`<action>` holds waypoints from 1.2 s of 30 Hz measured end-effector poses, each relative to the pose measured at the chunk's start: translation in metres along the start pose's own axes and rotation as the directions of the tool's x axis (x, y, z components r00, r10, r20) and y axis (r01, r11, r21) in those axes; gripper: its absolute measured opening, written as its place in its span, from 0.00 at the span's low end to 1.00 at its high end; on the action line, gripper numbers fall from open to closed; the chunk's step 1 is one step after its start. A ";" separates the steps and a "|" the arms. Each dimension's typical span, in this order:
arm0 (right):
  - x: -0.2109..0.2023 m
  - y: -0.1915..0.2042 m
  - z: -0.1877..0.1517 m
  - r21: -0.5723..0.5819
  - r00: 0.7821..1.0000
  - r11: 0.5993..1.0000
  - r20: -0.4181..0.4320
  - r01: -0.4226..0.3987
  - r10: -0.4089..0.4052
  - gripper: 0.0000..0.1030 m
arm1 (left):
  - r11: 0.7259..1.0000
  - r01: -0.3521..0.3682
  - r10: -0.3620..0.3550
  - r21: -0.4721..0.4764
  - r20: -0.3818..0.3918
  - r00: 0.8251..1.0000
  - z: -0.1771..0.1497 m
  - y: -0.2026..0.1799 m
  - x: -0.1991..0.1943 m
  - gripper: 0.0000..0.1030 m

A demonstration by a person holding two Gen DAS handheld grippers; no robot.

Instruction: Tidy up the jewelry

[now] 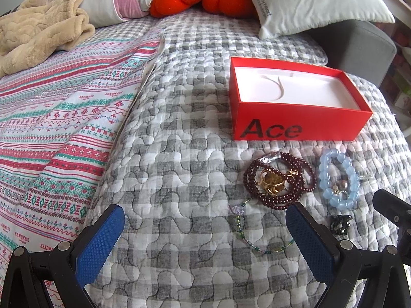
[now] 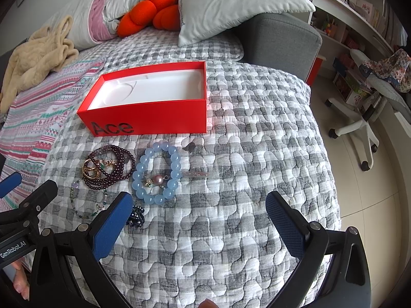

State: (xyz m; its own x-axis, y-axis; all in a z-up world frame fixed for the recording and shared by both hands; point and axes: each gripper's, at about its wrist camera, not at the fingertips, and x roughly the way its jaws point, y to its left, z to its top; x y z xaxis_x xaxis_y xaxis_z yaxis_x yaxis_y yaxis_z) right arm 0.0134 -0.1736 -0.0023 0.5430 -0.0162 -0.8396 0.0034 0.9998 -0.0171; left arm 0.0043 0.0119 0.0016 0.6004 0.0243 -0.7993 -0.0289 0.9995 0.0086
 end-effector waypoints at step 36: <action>0.030 -0.015 0.038 0.060 0.984 0.992 -0.131 -0.115 0.122 1.00 | 0.993 0.113 -0.116 -0.038 -0.069 0.991 0.035 0.025 0.029 1.00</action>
State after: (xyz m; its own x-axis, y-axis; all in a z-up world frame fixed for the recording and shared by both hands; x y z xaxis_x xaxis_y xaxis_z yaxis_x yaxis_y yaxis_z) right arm 0.0620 -0.1891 -0.0069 0.4246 0.1051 -0.8992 -0.0086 0.9937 0.1121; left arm 0.0486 0.0379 -0.0001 0.5429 -0.0930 -0.8346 0.0091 0.9944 -0.1049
